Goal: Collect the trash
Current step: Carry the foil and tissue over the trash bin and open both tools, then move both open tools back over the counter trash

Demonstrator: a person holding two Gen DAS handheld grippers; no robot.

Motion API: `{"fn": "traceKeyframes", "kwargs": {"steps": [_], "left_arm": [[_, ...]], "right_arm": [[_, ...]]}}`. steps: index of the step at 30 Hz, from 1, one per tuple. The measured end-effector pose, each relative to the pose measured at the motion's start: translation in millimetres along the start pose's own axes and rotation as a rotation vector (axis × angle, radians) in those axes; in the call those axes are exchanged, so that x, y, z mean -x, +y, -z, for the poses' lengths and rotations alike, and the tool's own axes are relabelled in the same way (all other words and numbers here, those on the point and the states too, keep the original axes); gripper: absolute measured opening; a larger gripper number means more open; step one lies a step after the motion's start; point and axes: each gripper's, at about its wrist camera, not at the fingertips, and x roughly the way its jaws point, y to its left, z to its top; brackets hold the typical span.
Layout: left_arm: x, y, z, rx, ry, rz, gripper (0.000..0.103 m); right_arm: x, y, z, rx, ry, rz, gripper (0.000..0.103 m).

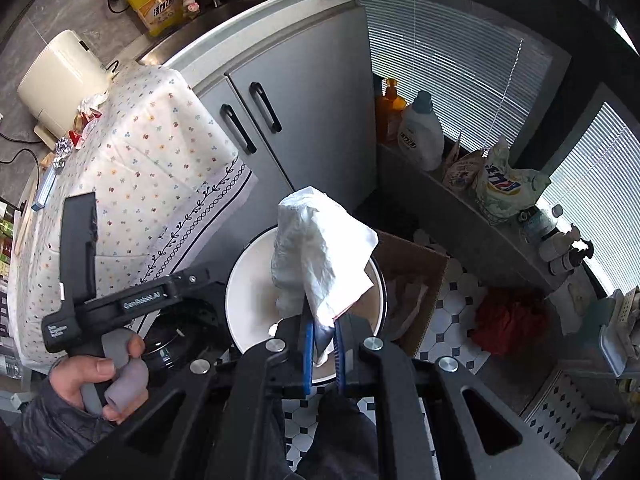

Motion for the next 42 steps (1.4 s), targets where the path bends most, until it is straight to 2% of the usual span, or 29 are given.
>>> {"fn": "traceKeyframes", "kwargs": {"steps": [5,9,13,14,15,16,18,23,30,37,42], "left_arm": [[45,7,-6,-0.024,-0.072,-0.062,0.08],[85,20,-8,0.002,-0.145,-0.113,0.086],[123,36,-6,0.038,-0.213,-0.167,0.09],[131,41,-5,0.051,-0.227,-0.179,0.091],[138,46,-4,0.065,-0.242,-0.192,0.091],[145,52,-3,0.081,-0.253,-0.204,0.091],[157,64,0,0.112,-0.275,-0.221,0.092],[180,77,5,0.165,-0.335,-0.271,0.094],[215,80,15,0.218,-0.439,-0.291,0.095],[255,93,14,0.22,-0.535,-0.339,0.097],[282,117,-6,0.196,-0.588,-0.37,0.097]], "right_arm": [[-17,16,-3,0.016,0.028,-0.05,0.009],[-26,33,-12,0.036,0.026,-0.1,0.009],[-42,52,-20,0.07,0.068,-0.138,0.015],[-48,56,-21,0.083,0.1,-0.145,0.023],[-54,59,-22,0.09,0.13,-0.154,0.05],[-58,61,-22,0.095,0.143,-0.154,0.07],[-60,63,-25,0.109,0.152,-0.136,0.077],[-53,53,-39,0.098,0.135,-0.147,0.083],[-37,46,-69,0.109,0.085,-0.151,0.088],[-21,83,-92,0.134,0.019,-0.206,0.093],[-2,129,-108,0.172,-0.051,-0.225,0.095]]}}
